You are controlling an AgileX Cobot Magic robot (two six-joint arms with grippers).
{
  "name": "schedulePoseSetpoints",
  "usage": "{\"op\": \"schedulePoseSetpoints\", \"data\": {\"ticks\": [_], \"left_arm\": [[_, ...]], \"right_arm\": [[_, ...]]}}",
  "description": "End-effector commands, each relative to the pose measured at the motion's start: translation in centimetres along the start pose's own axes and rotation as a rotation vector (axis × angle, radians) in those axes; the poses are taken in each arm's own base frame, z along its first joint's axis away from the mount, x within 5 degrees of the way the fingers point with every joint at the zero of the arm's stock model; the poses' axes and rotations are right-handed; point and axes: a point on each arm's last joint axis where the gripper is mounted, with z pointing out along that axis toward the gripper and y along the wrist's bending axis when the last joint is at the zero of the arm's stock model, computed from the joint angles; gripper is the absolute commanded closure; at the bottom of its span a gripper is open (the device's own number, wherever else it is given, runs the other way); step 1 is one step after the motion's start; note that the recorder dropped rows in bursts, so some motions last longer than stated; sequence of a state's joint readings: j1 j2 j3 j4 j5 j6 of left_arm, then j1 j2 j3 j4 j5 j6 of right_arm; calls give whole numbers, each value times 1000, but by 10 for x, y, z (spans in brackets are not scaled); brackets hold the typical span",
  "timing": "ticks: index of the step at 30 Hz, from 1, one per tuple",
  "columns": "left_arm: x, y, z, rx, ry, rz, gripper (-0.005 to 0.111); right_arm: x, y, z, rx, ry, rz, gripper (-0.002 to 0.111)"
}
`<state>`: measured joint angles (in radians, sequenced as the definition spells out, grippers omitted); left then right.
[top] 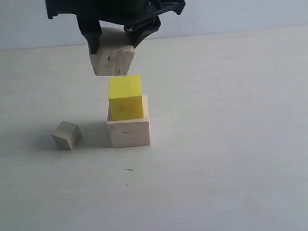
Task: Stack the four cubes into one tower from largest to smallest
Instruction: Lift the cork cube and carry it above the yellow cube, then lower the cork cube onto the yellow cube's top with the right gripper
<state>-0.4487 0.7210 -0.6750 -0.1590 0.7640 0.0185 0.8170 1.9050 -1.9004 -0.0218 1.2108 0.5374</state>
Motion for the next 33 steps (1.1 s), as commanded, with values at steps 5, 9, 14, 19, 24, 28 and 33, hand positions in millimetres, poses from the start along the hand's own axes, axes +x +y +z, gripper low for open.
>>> {"op": "schedulePoseSetpoints", "data": {"ticks": [5, 9, 14, 19, 24, 28, 33], "left_arm": [[1, 2, 0, -17, 11, 19, 107], [1, 2, 0, -17, 11, 19, 107], [2, 2, 0, -17, 21, 19, 107], [2, 2, 0, -17, 21, 19, 107], [2, 2, 0, -17, 24, 19, 107], [2, 2, 0, -17, 24, 19, 107], [2, 2, 0, -17, 24, 19, 107]], "right_arm": [[-19, 8, 7, 15, -59, 37, 108], [-21, 8, 15, 37, -55, 38, 108], [-22, 5, 23, 72, -57, 28, 108], [-23, 3, 23, 88, -66, 8, 108], [-28, -5, 24, 162, -107, -13, 108], [-34, -16, 28, 184, -111, 25, 108], [-30, -9, 26, 83, -55, 74, 108]]}}
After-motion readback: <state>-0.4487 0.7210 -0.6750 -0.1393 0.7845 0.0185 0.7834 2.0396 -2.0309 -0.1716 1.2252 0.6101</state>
